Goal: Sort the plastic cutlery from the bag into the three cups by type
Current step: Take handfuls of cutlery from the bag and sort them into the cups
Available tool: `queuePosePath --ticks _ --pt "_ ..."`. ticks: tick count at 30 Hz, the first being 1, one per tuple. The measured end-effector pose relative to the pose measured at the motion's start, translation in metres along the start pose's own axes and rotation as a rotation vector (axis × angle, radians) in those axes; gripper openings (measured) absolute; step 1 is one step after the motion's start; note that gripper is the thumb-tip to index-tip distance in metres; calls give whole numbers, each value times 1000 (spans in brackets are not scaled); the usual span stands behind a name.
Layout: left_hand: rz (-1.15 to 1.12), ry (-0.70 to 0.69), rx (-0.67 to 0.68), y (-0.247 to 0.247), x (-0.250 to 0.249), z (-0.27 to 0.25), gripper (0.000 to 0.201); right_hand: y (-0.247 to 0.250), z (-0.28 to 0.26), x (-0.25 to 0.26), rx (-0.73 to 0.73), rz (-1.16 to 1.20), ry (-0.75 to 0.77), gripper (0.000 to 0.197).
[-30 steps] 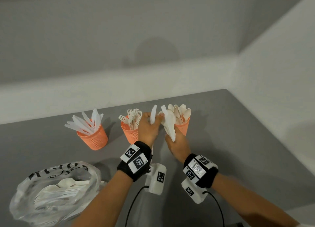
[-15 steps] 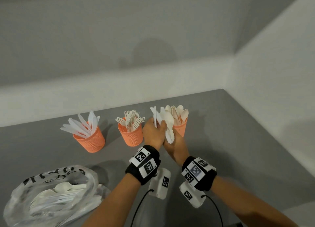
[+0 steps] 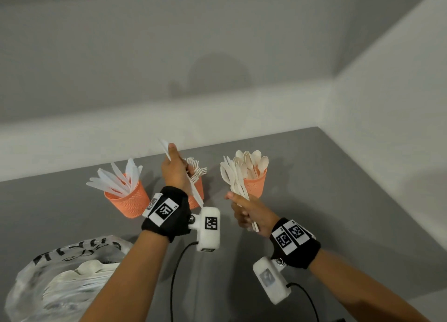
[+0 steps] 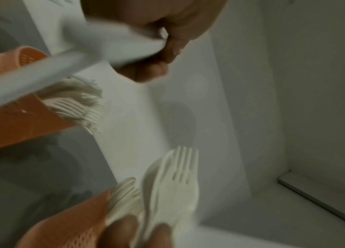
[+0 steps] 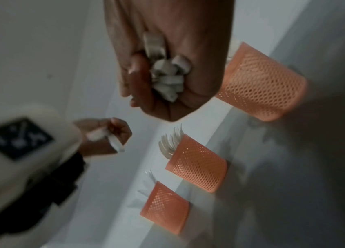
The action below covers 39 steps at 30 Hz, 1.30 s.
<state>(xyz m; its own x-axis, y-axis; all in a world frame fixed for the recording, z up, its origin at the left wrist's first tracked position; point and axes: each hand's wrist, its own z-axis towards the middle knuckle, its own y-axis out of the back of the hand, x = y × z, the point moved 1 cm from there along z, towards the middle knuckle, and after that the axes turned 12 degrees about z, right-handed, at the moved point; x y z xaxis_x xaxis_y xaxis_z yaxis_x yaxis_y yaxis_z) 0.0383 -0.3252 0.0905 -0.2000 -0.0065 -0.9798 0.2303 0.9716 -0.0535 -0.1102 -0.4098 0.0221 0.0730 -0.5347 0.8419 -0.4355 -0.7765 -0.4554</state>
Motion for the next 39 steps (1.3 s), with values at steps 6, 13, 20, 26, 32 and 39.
queuePosePath --ticks 6,13,20,26,32,39 --pt "161 164 479 3 22 -8 22 -2 -5 2 249 279 -224 23" --pt "122 124 681 1 29 -23 25 -4 -5 6 322 306 -246 40" --pt "86 78 533 4 29 -16 13 -5 -5 5 124 -81 -79 22" --pt "218 -57 343 5 22 -17 25 -5 -1 4 69 -134 -4 8" --pt "139 -85 186 9 23 -18 22 -12 5 9 139 29 -86 13" --pt "248 -96 262 21 34 -20 26 -29 17 7 196 135 -226 27"
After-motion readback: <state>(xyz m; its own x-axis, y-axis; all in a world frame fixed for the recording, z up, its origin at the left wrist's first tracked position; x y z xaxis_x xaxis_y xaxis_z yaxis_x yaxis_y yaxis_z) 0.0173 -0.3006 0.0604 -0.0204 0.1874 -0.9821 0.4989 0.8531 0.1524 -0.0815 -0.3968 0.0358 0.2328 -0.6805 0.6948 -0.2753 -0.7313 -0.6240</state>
